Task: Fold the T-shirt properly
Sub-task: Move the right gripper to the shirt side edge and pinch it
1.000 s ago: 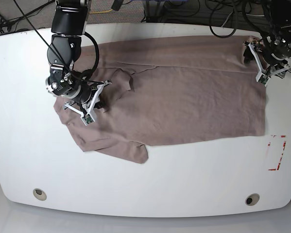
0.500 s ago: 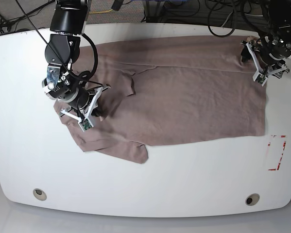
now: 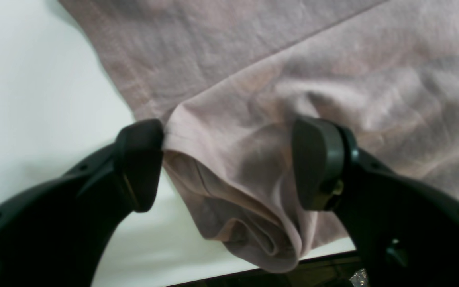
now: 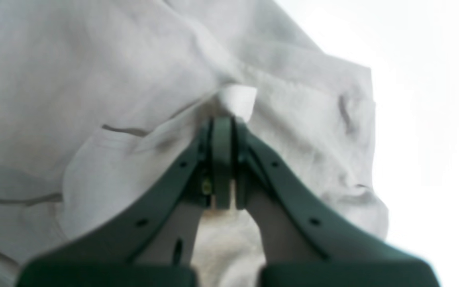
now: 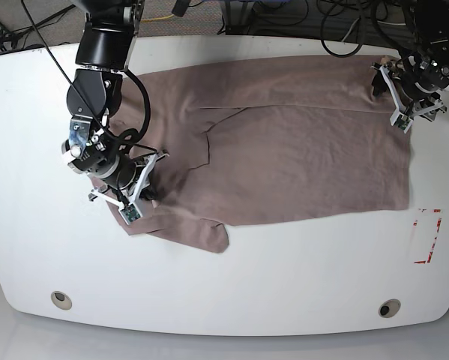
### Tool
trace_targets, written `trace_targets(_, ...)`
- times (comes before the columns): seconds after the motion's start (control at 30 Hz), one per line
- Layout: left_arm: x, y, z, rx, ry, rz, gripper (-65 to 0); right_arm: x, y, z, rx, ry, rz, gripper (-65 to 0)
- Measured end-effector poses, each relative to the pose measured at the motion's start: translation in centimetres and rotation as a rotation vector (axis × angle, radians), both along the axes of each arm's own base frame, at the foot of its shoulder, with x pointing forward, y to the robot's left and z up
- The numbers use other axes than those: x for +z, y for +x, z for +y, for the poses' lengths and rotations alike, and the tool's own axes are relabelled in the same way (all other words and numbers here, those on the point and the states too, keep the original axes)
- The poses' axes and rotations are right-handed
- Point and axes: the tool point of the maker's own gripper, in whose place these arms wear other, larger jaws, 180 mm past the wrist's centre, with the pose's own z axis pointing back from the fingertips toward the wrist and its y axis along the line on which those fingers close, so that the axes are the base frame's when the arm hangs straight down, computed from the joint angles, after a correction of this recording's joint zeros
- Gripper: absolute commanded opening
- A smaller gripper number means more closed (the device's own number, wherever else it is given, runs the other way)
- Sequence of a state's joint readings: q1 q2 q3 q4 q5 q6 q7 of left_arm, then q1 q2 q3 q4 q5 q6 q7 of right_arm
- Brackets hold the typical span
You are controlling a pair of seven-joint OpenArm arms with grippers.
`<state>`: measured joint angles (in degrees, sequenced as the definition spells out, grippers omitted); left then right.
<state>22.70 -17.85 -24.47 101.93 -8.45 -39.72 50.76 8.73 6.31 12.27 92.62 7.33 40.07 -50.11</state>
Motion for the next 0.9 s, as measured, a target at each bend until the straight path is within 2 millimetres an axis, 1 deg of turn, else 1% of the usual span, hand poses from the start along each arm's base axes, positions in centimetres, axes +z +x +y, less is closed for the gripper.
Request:
trace_targets(0.07, 0.0, 0.0, 0.0, 0.0, 0.001, 0.0, -19.2, -0.7, 0.3, 0.0, -0.004, 0.006, 0.024, -65.0)
trace_targets(0.1, 0.0, 0.0, 0.0, 0.0, 0.0, 0.0, -19.2, -0.8, 0.4, 0.0, -0.004, 0.011, 0.029, -61.7)
trace_targets(0.17, 0.0, 0.0, 0.0, 0.0, 0.0, 0.0, -19.2, -1.3, 0.6, 0.0, -0.006, 0.017, 0.046, -52.0)
trace_targets(0.2, 0.0, 0.0, 0.0, 0.0, 0.001, 0.0, -19.2, -1.4, 0.7, 0.0, -0.006, 0.019, 0.051, -46.0)
trace_targets(0.23, 0.0, 0.0, 0.0, 0.0, 0.0, 0.0, -19.2, -1.5, 0.7, 0.0, -0.007, 0.02, 0.052, -38.0)
trace_targets(0.3, 0.1, 0.1, 0.2, -0.003, 0.003, -0.001, -19.2, -1.4, 0.7, -0.2, -0.01, 0.02, 0.049, -26.2)
trace_targets(0.33, 0.3, 0.2, 0.3, -0.005, 0.005, -0.005, -19.2, -1.4, 0.7, -0.3, -0.011, 0.017, 0.051, -20.6)
trace_targets(0.37, 0.5, 0.5, 0.5, -0.004, 0.011, -0.011, -19.2, -1.4, 0.7, -0.6, -0.013, 0.013, 0.047, -17.1)
trace_targets(0.43, 1.1, 1.4, 0.9, 0.006, 0.02, -0.035, -18.9, -1.2, 0.9, -1.7, -0.035, 0.007, 0.042, -16.6)
trace_targets(0.5, 2.0, 2.6, 1.4, 0.027, 0.019, -0.078, -18.7, -0.7, 1.4, -3.2, -0.074, 0.0, 0.035, -18.4)
trace_targets(0.6, 3.4, 3.8, 2.5, 0.061, 0.029, -0.131, -18.6, -0.4, 2.4, -4.7, -0.11, 0.011, 0.026, -20.9)
trace_targets(0.7, 4.4, 5.2, 3.0, 0.069, 0.043, -0.165, -18.6, -1.0, 3.7, -6.3, -0.127, 0.013, 0.063, -22.8)
trace_targets(0.8, 5.3, 6.5, 2.7, 0.068, 0.03, -0.207, -19.0, -1.3, 5.2, -6.9, -0.151, 0.062, 0.051, -22.8)
trace_targets(0.83, 5.5, 6.8, 2.7, 0.067, 0.026, -0.218, -19.0, -1.5, 5.4, -7.1, -0.155, 0.068, 0.057, -22.8)
trace_targets(0.9, 6.0, 7.4, 2.8, 0.071, 0.031, -0.232, -19.2, -2.2, 6.0, -7.8, -0.166, 0.107, 0.069, -22.8)
